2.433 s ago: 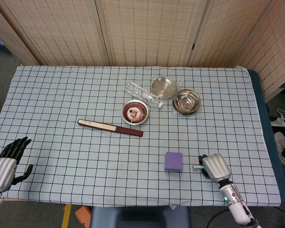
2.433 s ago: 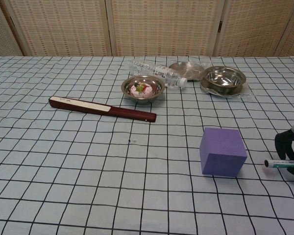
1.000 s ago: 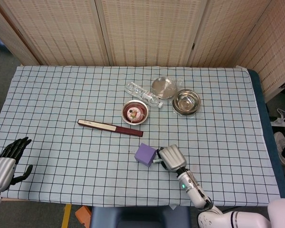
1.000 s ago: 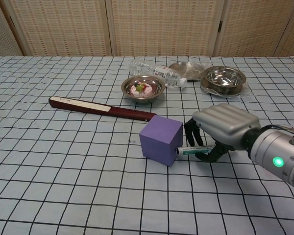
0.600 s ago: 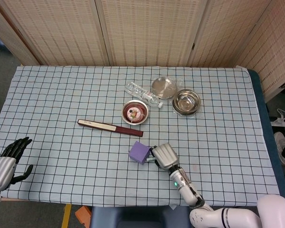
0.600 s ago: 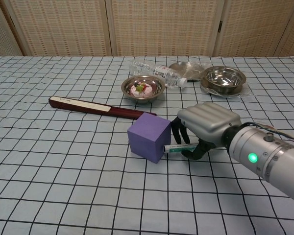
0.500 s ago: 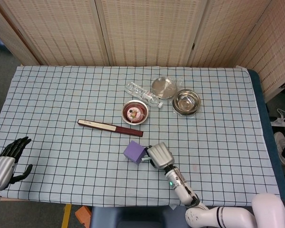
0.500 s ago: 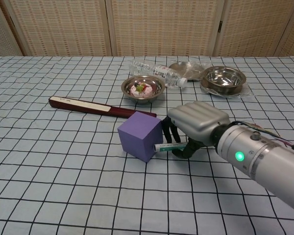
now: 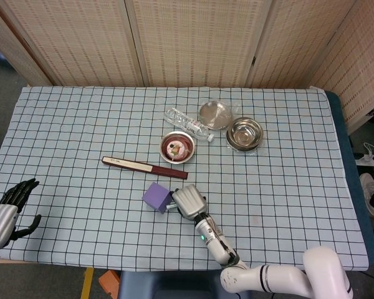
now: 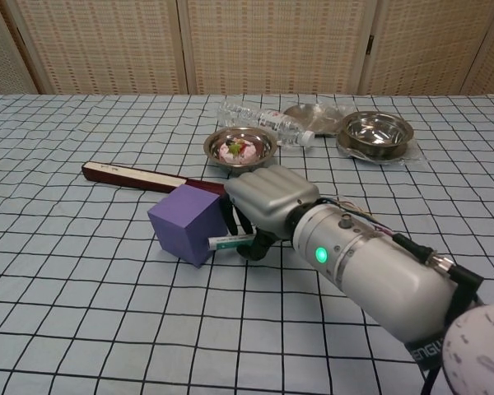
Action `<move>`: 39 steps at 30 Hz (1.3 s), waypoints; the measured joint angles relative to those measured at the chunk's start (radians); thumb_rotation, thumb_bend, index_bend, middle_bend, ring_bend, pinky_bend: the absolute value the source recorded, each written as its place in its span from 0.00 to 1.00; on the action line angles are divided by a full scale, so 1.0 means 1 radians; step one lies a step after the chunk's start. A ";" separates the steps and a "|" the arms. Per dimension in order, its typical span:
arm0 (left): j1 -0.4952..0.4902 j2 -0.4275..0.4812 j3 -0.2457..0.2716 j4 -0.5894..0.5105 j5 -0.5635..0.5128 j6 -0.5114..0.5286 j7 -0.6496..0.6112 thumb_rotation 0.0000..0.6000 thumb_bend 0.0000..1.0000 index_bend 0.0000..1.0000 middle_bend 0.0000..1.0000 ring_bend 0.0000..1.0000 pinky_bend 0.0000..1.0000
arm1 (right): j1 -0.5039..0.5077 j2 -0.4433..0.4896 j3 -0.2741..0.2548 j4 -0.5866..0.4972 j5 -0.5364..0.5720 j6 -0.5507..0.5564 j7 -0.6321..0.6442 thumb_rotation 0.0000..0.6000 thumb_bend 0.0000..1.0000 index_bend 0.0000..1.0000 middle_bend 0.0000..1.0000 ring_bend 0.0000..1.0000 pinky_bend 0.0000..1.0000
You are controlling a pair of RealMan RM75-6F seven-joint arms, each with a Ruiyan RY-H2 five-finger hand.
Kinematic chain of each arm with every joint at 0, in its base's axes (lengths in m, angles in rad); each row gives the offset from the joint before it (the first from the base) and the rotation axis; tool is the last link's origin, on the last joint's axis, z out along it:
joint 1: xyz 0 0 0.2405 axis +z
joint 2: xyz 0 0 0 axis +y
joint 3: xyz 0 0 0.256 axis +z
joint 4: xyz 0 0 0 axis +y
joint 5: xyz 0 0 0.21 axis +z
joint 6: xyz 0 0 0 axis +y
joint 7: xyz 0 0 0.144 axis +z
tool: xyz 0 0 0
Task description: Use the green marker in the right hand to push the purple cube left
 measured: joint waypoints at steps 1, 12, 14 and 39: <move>0.000 0.000 0.000 0.001 0.001 0.001 -0.002 1.00 0.43 0.00 0.00 0.00 0.11 | 0.007 -0.007 0.005 0.008 0.006 0.003 -0.007 1.00 0.40 0.95 0.86 0.78 0.67; -0.002 0.006 0.003 0.009 0.006 0.002 -0.032 1.00 0.43 0.00 0.00 0.00 0.11 | 0.099 -0.093 0.072 0.126 0.081 0.034 -0.092 1.00 0.40 0.95 0.86 0.78 0.68; -0.002 0.007 0.004 0.010 0.007 0.002 -0.035 1.00 0.44 0.00 0.00 0.00 0.11 | 0.113 -0.107 0.079 0.152 0.092 0.034 -0.104 1.00 0.40 0.95 0.86 0.78 0.68; -0.005 0.017 0.008 0.026 0.015 0.009 -0.095 1.00 0.43 0.00 0.00 0.00 0.11 | 0.413 -0.275 0.175 0.482 0.207 0.006 -0.001 1.00 0.40 0.95 0.86 0.79 0.71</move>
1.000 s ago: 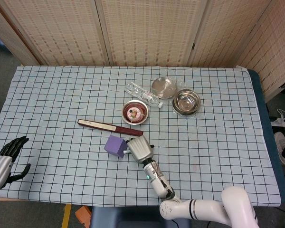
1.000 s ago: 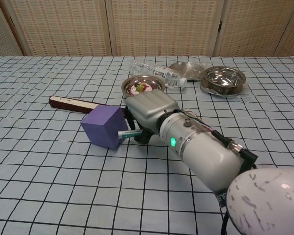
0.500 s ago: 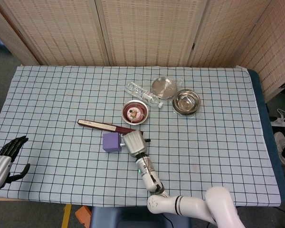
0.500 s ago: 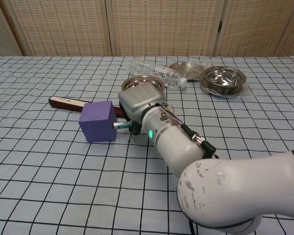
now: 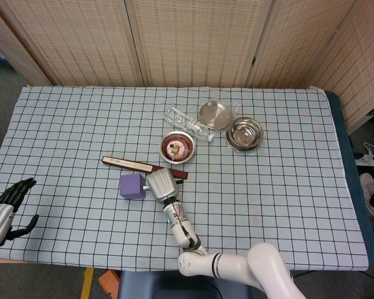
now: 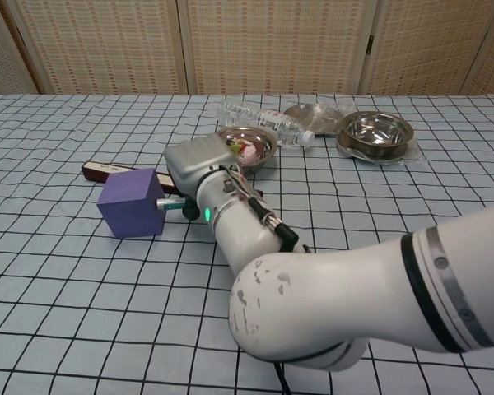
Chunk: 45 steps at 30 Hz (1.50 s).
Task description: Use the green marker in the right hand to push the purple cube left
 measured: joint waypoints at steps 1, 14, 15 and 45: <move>0.000 0.000 0.000 0.001 0.000 0.001 -0.002 1.00 0.43 0.00 0.00 0.00 0.11 | 0.014 0.000 -0.006 0.005 0.012 0.000 0.013 1.00 0.40 0.95 0.86 0.79 0.71; -0.002 0.003 0.004 0.012 0.008 0.002 -0.026 1.00 0.43 0.00 0.00 0.00 0.11 | 0.244 -0.001 -0.138 0.081 0.250 -0.001 0.117 1.00 0.40 0.95 0.86 0.79 0.71; -0.003 0.003 0.005 0.013 0.009 0.002 -0.028 1.00 0.43 0.00 0.00 0.00 0.11 | 0.262 -0.001 -0.148 0.087 0.270 -0.001 0.126 1.00 0.40 0.95 0.86 0.79 0.71; 0.000 -0.016 0.001 -0.002 0.002 0.009 0.060 1.00 0.43 0.00 0.00 0.00 0.12 | -0.035 0.155 -0.397 -0.143 0.128 0.286 0.185 1.00 0.40 0.95 0.86 0.79 0.71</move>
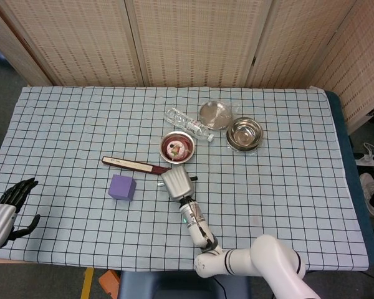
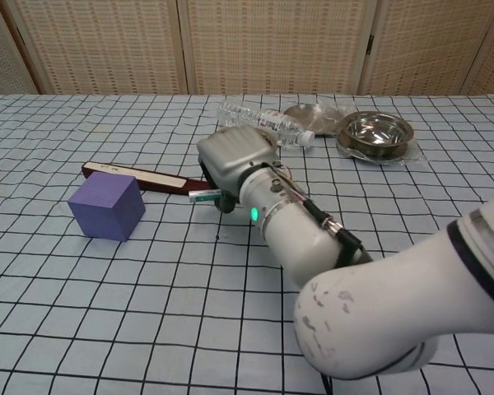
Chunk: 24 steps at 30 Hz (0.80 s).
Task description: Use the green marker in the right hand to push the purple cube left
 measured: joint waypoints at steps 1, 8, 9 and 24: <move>0.000 -0.002 -0.001 -0.001 -0.001 0.000 0.006 1.00 0.43 0.00 0.00 0.00 0.12 | -0.022 0.021 -0.008 -0.032 -0.016 0.014 -0.001 1.00 0.40 0.95 0.86 0.79 0.71; -0.002 -0.011 -0.007 -0.004 -0.015 -0.008 0.036 1.00 0.43 0.00 0.00 0.00 0.12 | -0.198 0.196 -0.089 -0.265 -0.146 0.139 -0.003 1.00 0.40 0.93 0.86 0.79 0.71; -0.002 -0.011 -0.008 -0.004 -0.016 -0.007 0.039 1.00 0.44 0.00 0.00 0.00 0.12 | -0.231 0.227 -0.108 -0.302 -0.164 0.157 -0.002 1.00 0.40 0.92 0.86 0.79 0.71; -0.003 -0.023 -0.012 -0.017 -0.028 -0.019 0.094 1.00 0.43 0.00 0.00 0.00 0.12 | -0.522 0.449 -0.266 -0.479 -0.320 0.131 0.104 1.00 0.40 0.29 0.45 0.46 0.57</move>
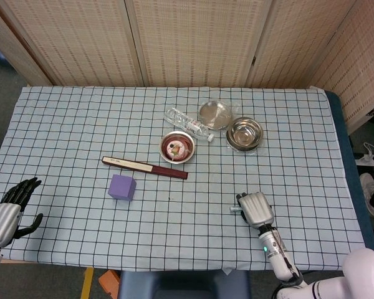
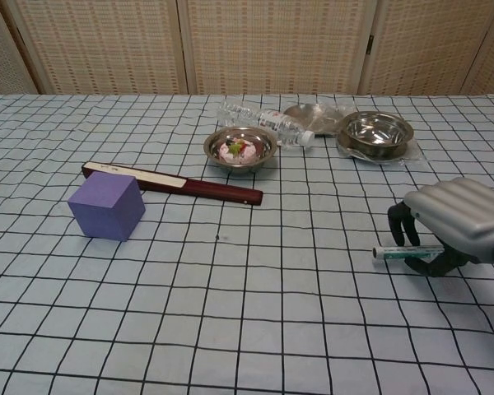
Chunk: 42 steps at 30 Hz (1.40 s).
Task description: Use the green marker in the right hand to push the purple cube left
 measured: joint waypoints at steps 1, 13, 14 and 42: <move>0.000 0.000 -0.001 0.000 -0.001 0.000 0.001 1.00 0.43 0.00 0.00 0.00 0.12 | -0.009 0.004 0.002 0.001 -0.010 -0.011 0.009 1.00 0.39 0.18 0.36 0.40 0.54; 0.003 -0.001 -0.003 0.002 -0.006 0.003 0.006 1.00 0.43 0.00 0.00 0.00 0.12 | -0.116 0.119 0.034 -0.101 -0.147 -0.008 0.132 1.00 0.20 0.00 0.02 0.12 0.35; 0.004 -0.002 -0.004 0.001 -0.006 0.005 0.008 1.00 0.43 0.00 0.00 0.00 0.12 | -0.125 0.136 0.035 -0.115 -0.163 0.003 0.144 1.00 0.19 0.00 0.02 0.12 0.35; 0.018 -0.032 -0.016 -0.009 -0.002 0.044 0.101 1.00 0.43 0.00 0.00 0.00 0.12 | -0.388 0.305 0.101 -0.052 -0.408 0.138 0.259 1.00 0.19 0.00 0.02 0.00 0.12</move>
